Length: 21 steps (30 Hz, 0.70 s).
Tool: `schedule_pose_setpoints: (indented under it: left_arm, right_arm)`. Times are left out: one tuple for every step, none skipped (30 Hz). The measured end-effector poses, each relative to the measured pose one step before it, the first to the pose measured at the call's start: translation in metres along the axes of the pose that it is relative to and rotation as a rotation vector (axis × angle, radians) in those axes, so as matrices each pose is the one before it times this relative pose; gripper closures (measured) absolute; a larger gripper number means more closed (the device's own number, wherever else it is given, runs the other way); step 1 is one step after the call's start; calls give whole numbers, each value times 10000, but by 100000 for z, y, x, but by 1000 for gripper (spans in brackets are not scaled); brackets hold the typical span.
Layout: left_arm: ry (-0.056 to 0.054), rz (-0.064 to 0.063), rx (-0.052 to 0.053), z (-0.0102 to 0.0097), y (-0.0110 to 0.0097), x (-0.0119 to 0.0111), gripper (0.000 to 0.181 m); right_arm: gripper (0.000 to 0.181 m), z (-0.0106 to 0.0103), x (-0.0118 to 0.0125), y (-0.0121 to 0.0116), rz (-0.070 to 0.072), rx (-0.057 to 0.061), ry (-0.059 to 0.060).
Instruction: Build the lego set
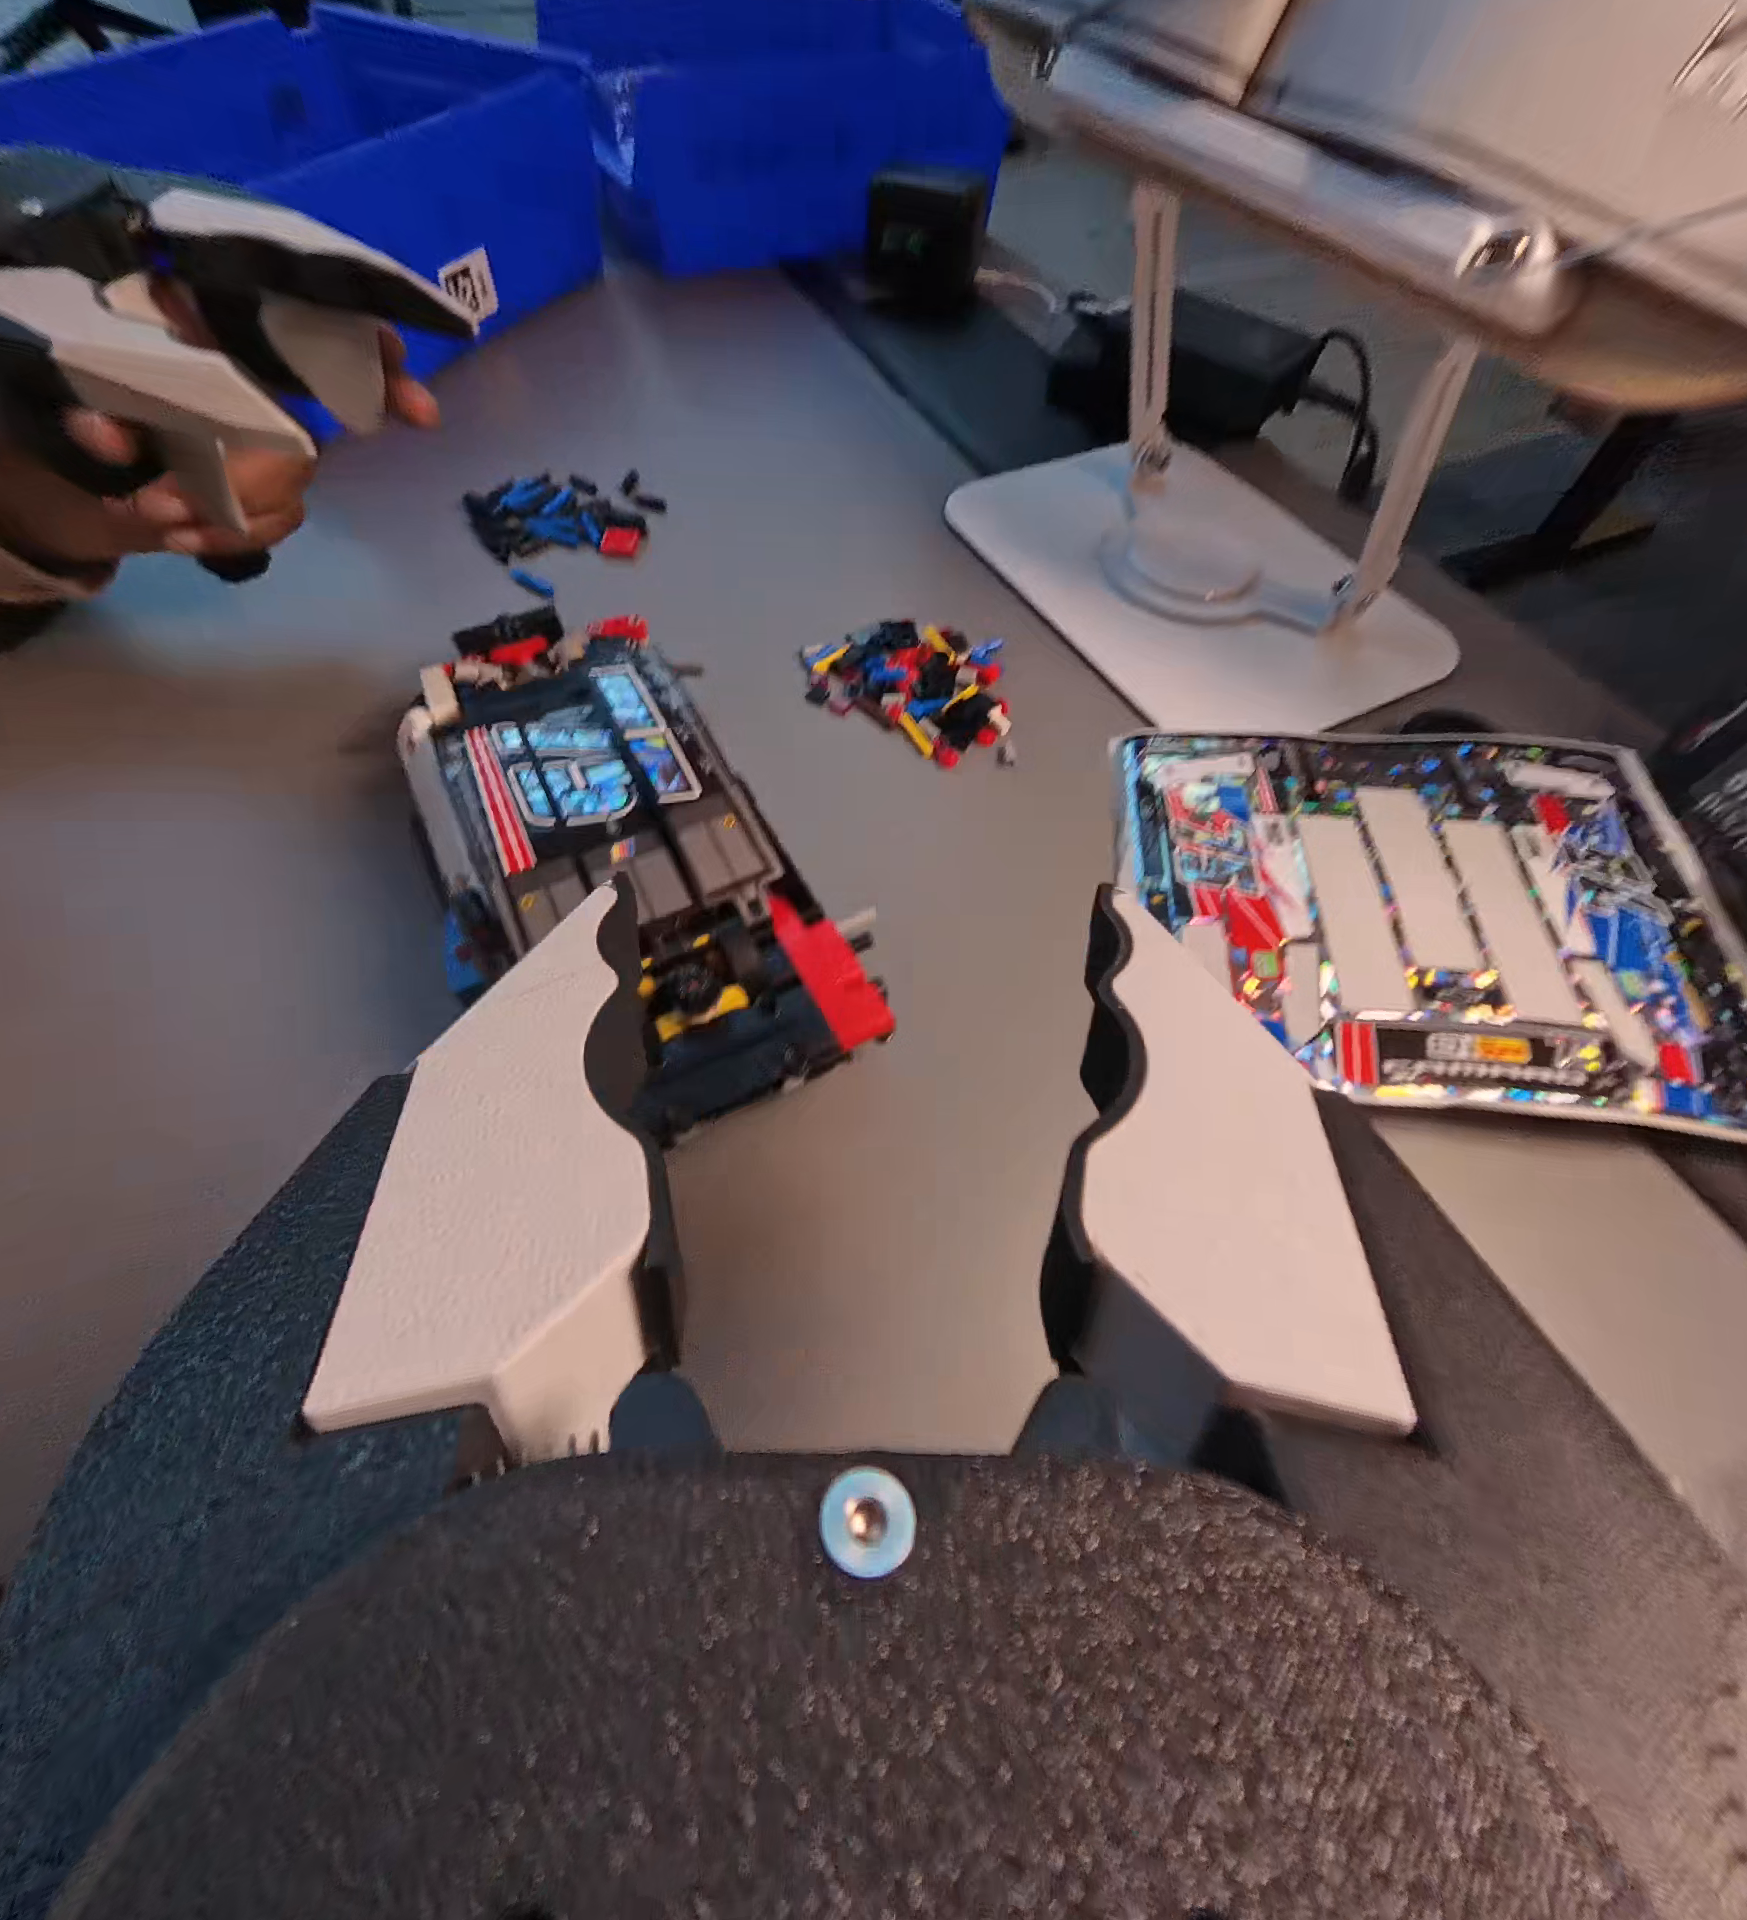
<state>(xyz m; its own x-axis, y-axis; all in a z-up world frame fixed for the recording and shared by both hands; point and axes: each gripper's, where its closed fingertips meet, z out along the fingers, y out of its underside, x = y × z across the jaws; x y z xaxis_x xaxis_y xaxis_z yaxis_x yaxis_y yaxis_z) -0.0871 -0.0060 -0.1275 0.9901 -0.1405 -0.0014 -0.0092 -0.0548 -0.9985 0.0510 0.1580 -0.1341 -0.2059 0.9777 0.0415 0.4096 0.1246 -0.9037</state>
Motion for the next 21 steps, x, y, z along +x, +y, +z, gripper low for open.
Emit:
schedule_pose_setpoints:
  left_arm:
    - [125, -101, -61, 119, 165, 223, 110]
    - [81, -61, -40, 101, 137, 177, 110]
    - [47, -9, -40, 101, 138, 142, 110]
    - [36, 17, -44, 78, 135, 111, 110]
    - [32, 16, -46, 56, 149, 99, 111]
    - [28, 6, -45, 39, 128, 63, 111]
    - [22, 4, -36, 30, 86, 38, 112]
    - [16, 8, -11, -5, 26, 27, 112]
    - [12, 6, 13, -26, -46, -2, 112]
    - [5, 4, 29, -48, -105, -3, 112]
    - [-9, 6, 30, -36, -87, -28, 113]
    - [-15, 4, 12, -38, -53, -35, 113]
    - [-1, -1, 2, -10, -1, -8, 113]
    - [6, -7, 1, -8, 10, 15, 113]
    - [0, -4, -3, 10, 14, 11, 113]
    - [1, -1, -4, 8, 15, 1, 114]
    - [8, -8, -5, 19, 35, 13, 114]
    - [16, -20, -10, 20, 31, 11, 114]
    - [12, -23, -4, 12, 14, 0, 114]
    - [-5, -16, 2, -3, 6, -25, 114]
    - [-24, -13, 0, -15, 0, -53, 114]
  right_arm:
    - [94, -206, -739, 1321, 222, -141, -184]
    - [90, -22, -766, 1002, 311, -4, -254]
    - [86, 150, -759, 899, 181, -36, -264]
    - [81, 338, -682, 1035, -92, -240, -219]
    - [76, 492, -506, 1213, -262, -491, -145]
    - [72, 593, -272, 1069, -240, -499, -92]
    - [70, 626, -121, 615, -109, -267, -93]
    - [70, 593, -87, 75, -19, 39, -119]
    - [73, 538, -2, -277, 34, 234, -81]
    - [77, 538, -117, -125, 50, 110, -128]
    - [84, 498, -101, 111, -23, -75, -84]
    - [86, 357, -33, 63, -125, -61, 43]
    - [89, 138, -187, -158, -71, 79, -49]
    - [92, 77, -278, -31, -2, -4, -117]
    - [94, 47, -276, -69, -62, 39, -67]
    - [94, 62, -216, -28, -54, 22, -39]
    - [94, 45, -169, -22, -2, 10, -41]
    - [94, 4, -131, -1, -7, -23, -37]
    - [93, -104, -165, 96, -25, -119, -113]
    - [88, -369, -220, -149, 61, 10, -223]
    - [86, -728, 66, -740, 282, 354, -186]
